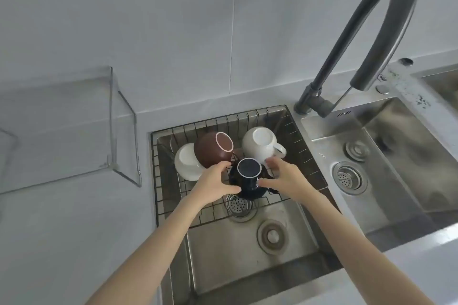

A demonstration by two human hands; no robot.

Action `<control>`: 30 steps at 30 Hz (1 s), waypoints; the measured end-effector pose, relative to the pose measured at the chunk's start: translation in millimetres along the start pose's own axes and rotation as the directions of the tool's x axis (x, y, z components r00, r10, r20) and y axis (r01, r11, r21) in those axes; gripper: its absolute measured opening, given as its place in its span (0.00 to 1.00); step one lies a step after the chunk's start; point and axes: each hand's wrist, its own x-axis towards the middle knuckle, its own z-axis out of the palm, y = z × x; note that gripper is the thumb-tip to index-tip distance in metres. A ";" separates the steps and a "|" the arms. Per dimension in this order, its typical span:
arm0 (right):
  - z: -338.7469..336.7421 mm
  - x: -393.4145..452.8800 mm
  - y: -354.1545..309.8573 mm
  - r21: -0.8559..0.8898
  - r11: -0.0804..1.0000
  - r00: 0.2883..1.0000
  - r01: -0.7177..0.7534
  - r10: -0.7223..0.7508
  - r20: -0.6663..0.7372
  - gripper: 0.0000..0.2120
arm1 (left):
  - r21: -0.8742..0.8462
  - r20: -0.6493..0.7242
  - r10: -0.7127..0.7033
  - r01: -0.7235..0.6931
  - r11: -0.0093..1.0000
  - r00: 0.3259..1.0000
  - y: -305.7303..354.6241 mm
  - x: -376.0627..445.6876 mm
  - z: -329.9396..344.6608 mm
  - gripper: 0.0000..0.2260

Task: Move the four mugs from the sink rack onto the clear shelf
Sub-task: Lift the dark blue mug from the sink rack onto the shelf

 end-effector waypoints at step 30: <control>-48.4 -13.6 -74.8 0.099 0.980 0.985 0.171 -0.171 -0.005 0.37 | -0.015 -0.279 0.197 -0.210 0.978 0.940 38.6 -36.4 -51.5 0.43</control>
